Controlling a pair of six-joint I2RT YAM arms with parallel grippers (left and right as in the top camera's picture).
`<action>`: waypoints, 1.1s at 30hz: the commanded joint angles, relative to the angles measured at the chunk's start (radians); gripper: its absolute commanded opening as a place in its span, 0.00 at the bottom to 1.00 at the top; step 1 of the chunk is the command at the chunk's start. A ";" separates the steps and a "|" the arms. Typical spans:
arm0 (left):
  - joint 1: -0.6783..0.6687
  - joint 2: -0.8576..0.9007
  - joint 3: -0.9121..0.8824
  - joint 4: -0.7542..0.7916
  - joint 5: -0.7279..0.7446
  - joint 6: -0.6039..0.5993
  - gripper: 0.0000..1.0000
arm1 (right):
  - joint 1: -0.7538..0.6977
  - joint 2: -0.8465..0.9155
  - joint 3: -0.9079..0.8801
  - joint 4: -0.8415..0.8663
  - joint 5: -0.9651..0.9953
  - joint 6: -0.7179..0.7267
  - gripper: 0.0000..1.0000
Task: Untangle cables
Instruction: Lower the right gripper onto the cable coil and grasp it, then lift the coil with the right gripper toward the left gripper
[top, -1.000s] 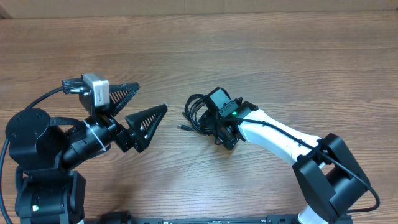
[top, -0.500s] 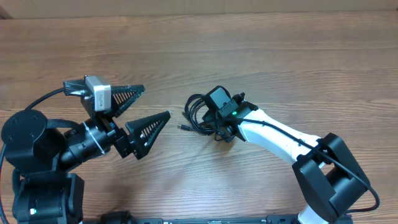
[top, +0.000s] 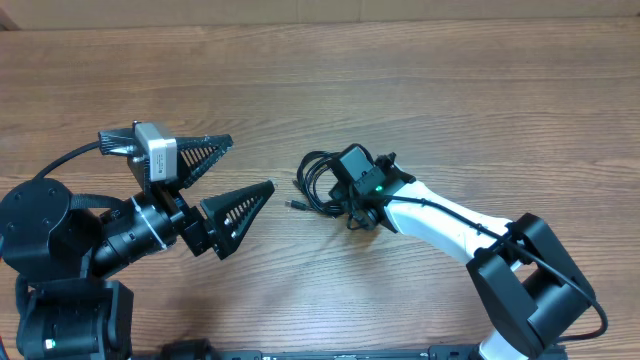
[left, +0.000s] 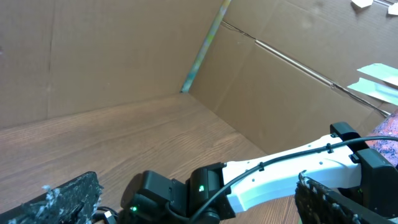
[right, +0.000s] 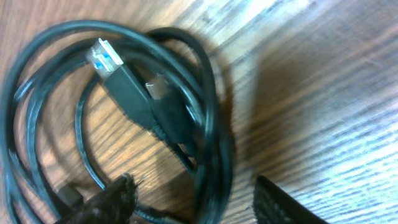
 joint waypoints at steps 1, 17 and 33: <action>0.010 -0.010 0.023 0.001 0.014 0.011 1.00 | 0.003 0.003 -0.025 0.019 0.011 0.006 0.27; 0.010 -0.010 0.023 -0.024 -0.051 0.018 1.00 | 0.002 0.000 -0.024 0.173 -0.019 -0.303 0.04; 0.010 -0.008 0.023 -0.278 -0.340 0.110 1.00 | 0.000 -0.172 0.047 0.178 -0.035 -0.684 0.04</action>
